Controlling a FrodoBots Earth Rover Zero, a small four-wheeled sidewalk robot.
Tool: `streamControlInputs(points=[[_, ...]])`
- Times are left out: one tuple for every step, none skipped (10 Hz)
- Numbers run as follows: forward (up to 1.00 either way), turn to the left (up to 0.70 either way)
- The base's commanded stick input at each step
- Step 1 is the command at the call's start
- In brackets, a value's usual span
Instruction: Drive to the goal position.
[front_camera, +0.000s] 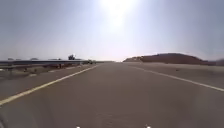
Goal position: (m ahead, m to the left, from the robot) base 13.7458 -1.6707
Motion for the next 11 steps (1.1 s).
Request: streamControlInputs(points=[[0.7, 0.0], [0.7, 0.0], [0.7, 0.0], [0.7, 0.0], [0.7, 0.0], [0.7, 0.0], [0.7, 0.0], [0.7, 0.0], [0.7, 0.0], [0.7, 0.0], [0.7, 0.0]])
